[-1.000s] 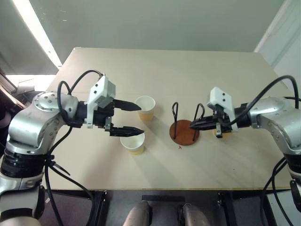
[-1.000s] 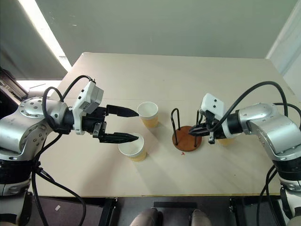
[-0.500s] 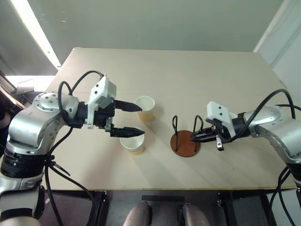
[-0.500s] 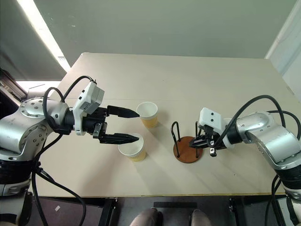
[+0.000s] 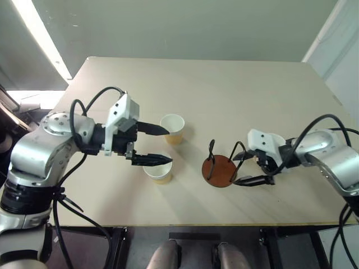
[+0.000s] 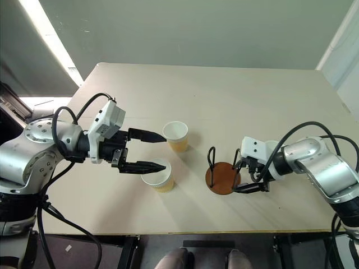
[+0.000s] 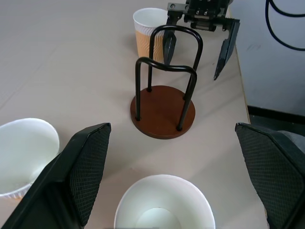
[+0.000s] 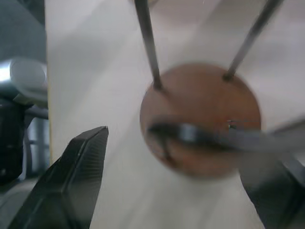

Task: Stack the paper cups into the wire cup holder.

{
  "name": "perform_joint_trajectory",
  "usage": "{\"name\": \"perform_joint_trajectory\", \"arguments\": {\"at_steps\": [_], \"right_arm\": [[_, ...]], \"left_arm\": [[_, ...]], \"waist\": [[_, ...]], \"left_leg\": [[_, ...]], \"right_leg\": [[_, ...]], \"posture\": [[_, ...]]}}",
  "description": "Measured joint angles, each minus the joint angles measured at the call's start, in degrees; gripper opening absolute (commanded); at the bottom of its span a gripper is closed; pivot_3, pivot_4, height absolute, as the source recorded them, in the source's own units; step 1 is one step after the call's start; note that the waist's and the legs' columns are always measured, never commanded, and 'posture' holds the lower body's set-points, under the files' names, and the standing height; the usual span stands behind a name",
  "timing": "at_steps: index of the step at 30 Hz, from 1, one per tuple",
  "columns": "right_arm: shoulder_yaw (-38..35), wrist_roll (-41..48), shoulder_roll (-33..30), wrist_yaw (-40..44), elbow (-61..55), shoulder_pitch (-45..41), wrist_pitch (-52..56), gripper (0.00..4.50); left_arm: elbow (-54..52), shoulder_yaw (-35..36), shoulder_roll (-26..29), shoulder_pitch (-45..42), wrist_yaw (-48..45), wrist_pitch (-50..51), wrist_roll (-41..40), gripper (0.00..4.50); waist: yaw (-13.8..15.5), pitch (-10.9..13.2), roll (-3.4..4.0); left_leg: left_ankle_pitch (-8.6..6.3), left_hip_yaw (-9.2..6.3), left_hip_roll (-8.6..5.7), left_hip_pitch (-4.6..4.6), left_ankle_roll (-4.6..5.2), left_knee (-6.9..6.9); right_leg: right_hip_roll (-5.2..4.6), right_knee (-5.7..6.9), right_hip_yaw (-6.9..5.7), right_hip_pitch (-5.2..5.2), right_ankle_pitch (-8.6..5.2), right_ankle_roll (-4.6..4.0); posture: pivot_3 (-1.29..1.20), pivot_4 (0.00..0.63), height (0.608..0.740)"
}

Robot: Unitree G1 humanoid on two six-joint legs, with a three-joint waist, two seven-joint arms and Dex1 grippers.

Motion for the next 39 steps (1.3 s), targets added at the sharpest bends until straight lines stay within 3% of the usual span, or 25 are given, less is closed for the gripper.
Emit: {"name": "perform_joint_trajectory", "arguments": {"at_steps": [6, 15, 18, 25, 39], "right_arm": [[-10.36, 4.03, -8.78, 4.46, -3.41, 3.53, -0.87, 3.9], [-17.52, 8.54, -9.11, 3.44, -0.02, -2.86, 1.79, 3.9], [-17.75, 10.84, -8.91, 2.98, 0.15, -3.75, 4.46, 3.9], [-16.73, 12.4, -9.47, 3.45, 0.2, -5.83, 6.37, 3.9], [-14.73, 13.1, -9.96, 4.42, 0.53, -8.31, 7.93, 3.9]], "left_arm": [[-2.48, 0.22, 1.2, 1.91, -0.08, -0.25, -0.06, 4.5], [-6.58, -4.55, 9.19, 4.11, -1.62, -8.84, 9.66, 4.5], [-7.34, -8.0, 11.2, 4.6, -1.68, -13.97, 16.01, 4.5], [-9.46, -13.29, 10.04, 4.02, -1.02, -17.44, 23.91, 4.5], [-7.0, -16.55, 7.16, 4.81, -0.49, -21.45, 30.48, 4.5]], "waist": [[-0.15, 0.0, -0.01], [-0.71, 0.01, -0.01], [-0.63, 0.01, -0.01], [-0.7, 0.01, -0.01], [-0.71, 0.01, -0.01]], "left_leg": [[-0.01, 0.0, 0.02, 0.04, -0.02, -0.04], [-0.01, 0.01, 0.01, 0.17, -0.04, -0.09], [-0.01, 0.0, 0.0, 0.15, -0.03, -0.09], [-0.02, 0.0, 0.01, 0.13, -0.03, -0.11], [-0.02, 0.0, 0.01, 0.13, -0.04, -0.11]], "right_leg": [[0.01, -0.01, 0.0, 0.01, -0.02, -0.03], [0.01, 0.04, 0.04, 0.03, -0.05, -0.09], [0.01, 0.02, 0.04, 0.03, -0.06, -0.1], [0.0, 0.07, 0.03, 0.0, -0.07, -0.12], [-0.01, 0.08, 0.03, 0.0, -0.08, -0.13]], "posture": [[0.0, 0.15, 0.74], [0.0, 0.15, 0.74], [0.0, 0.15, 0.74], [0.0, 0.15, 0.74], [0.0, 0.15, 0.74]]}}
